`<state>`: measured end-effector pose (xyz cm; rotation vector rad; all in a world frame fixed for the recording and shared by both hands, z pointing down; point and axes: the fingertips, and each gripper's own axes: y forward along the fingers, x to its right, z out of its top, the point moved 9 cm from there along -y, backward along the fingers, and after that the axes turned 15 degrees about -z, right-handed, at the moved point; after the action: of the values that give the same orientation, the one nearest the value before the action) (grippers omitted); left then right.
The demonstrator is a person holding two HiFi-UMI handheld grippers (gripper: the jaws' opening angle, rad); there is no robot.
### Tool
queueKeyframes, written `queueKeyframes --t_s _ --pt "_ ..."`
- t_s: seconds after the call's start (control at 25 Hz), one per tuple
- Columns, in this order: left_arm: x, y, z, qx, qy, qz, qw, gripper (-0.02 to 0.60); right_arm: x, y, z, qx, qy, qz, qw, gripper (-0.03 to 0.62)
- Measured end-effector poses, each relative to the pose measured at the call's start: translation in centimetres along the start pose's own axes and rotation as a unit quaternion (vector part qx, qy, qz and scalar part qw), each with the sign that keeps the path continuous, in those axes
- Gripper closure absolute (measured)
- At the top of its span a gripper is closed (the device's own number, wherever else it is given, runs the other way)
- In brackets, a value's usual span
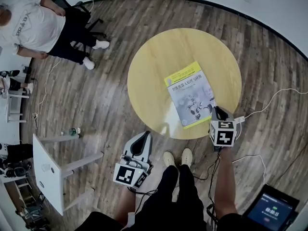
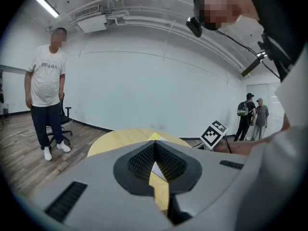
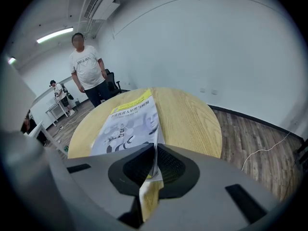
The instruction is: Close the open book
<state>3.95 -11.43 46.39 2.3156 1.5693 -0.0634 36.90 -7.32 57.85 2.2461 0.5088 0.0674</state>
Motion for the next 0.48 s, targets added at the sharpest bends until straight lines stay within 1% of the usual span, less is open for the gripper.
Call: queueKeyframes --t_s 0.28,0.48 --pt "-0.3 0.7 -2.1 -0.013 -0.013 -0.002 0.9998 0.583 0.4 1.2 -0.9 0.002 0.004 -0.005 1.0 0.568" --pt "-0.3 0.9 -2.2 -0.014 -0.013 -0.005 0.9998 0.583 0.4 1.4 -1.0 -0.003 0.0 -0.002 1.0 0.562"
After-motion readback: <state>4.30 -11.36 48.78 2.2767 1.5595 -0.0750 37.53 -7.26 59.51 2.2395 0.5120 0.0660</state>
